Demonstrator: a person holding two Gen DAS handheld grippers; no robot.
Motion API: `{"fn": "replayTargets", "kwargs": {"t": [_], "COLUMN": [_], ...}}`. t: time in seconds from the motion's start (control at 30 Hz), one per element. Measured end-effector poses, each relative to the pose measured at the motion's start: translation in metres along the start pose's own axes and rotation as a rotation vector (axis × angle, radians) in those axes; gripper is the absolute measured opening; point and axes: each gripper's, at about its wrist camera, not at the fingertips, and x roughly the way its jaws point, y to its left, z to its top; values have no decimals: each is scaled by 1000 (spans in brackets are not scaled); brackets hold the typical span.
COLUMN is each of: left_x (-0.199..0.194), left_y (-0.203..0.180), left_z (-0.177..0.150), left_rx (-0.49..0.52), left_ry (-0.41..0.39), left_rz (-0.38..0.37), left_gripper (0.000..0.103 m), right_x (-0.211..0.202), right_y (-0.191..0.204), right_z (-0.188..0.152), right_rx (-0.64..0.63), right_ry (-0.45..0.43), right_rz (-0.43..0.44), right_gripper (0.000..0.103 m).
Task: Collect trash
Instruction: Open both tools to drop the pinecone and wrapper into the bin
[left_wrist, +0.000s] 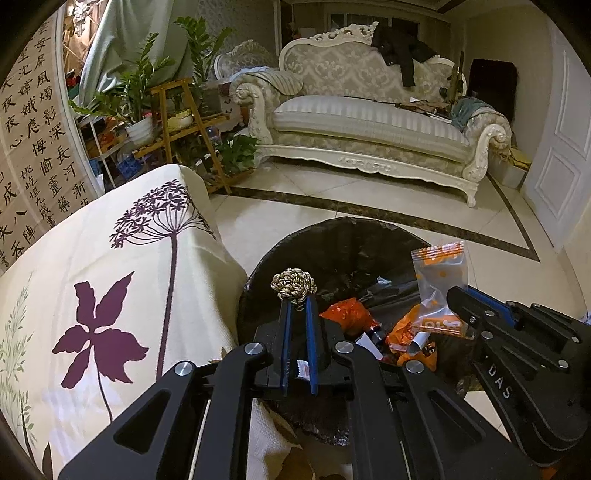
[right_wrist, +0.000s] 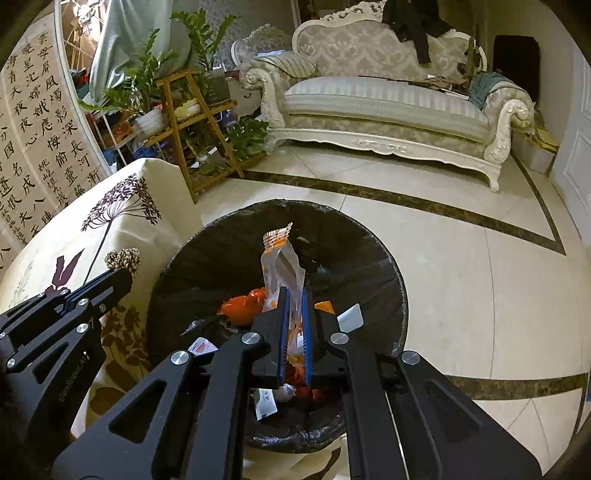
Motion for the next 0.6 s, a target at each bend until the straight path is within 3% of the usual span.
{"fn": "replayTargets", "kwargs": {"t": [0.07,0.1,0.2,0.37,0.6], "left_x": [1,1,-1,-1,-5], "left_y": [-1,-1,-1,0,2], "left_z": [1,2,1,1,3], "left_rx": [1,1,-5,-8,-18], "left_ry": [5,5,-5,-8,-27], "left_rz": [2,3,10,15,20], "left_gripper": [12,18,35,48,68], "right_x": [3,4,5,5,-3], "right_y": [-1,-2,-4,-7,-10], "right_z": [1,0,1,-1,0], "right_rx": [7,9,17,22,24], "right_ry": [4,6,5,8,-11], "right_rz": [-1,-2,-6,-15,-48], "right_gripper": [8,10,29,31,46]}}
